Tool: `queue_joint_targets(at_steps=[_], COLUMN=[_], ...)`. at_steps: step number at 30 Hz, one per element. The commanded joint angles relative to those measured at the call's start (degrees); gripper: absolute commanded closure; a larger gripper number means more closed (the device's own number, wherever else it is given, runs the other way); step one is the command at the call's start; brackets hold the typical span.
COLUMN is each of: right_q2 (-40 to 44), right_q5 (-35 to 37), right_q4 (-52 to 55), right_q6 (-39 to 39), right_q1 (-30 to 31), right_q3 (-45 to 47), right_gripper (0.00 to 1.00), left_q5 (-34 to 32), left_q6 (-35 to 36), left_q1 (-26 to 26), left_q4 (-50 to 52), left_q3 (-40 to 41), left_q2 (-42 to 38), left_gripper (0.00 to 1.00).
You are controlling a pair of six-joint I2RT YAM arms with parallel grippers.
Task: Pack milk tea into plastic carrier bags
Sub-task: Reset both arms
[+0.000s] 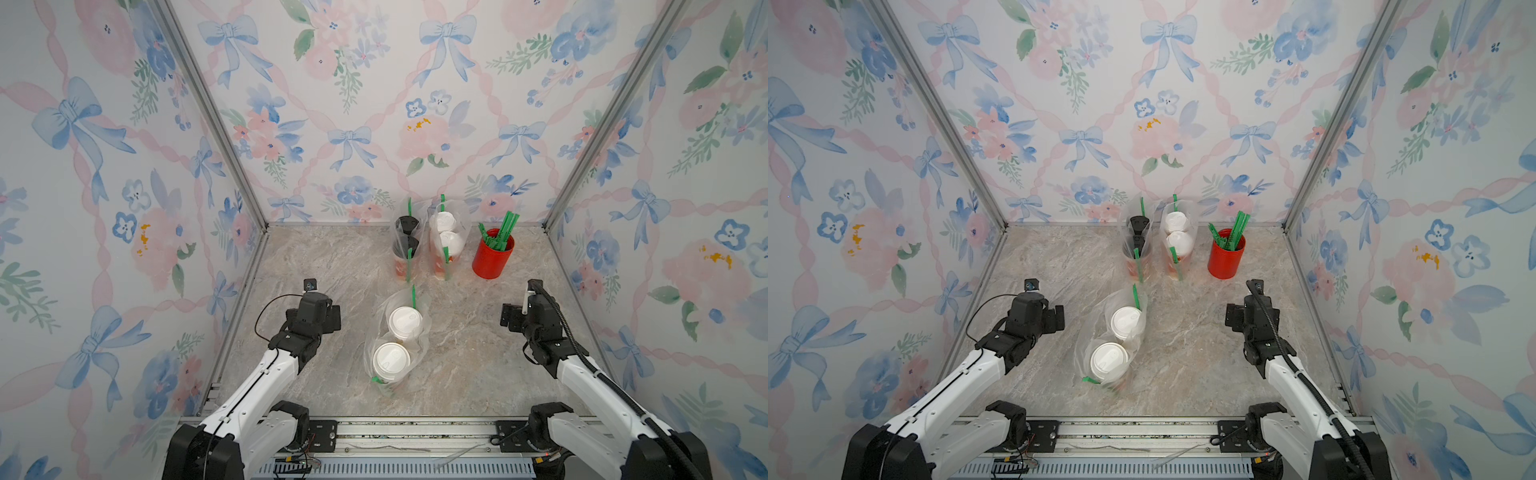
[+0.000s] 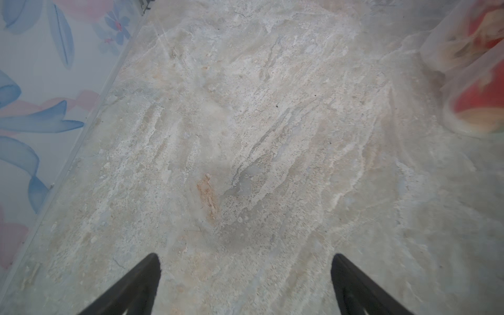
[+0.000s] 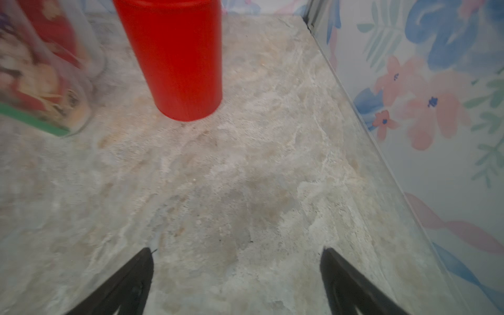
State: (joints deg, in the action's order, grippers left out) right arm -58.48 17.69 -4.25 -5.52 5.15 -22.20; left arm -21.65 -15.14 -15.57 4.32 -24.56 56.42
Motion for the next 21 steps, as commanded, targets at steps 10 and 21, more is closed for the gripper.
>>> queue_joint_targets(at_steps=[10,21], right_q2=[-28.84,-29.68], right_q5=[-7.55,-3.41], right_q4=[-54.33,-47.29], right_q6=[2.55,5.52], right_q1=[-3.79,-0.29], right_q3=[4.13,0.14], right_gripper=[0.03,0.03], left_q5=[9.53,23.78], left_q6=[13.1,13.96], left_q1=[8.47,15.58], left_q4=[-57.17,-69.24], left_q3=[9.49,9.99], left_q2=[20.56,31.75], left_gripper=[0.04,0.05])
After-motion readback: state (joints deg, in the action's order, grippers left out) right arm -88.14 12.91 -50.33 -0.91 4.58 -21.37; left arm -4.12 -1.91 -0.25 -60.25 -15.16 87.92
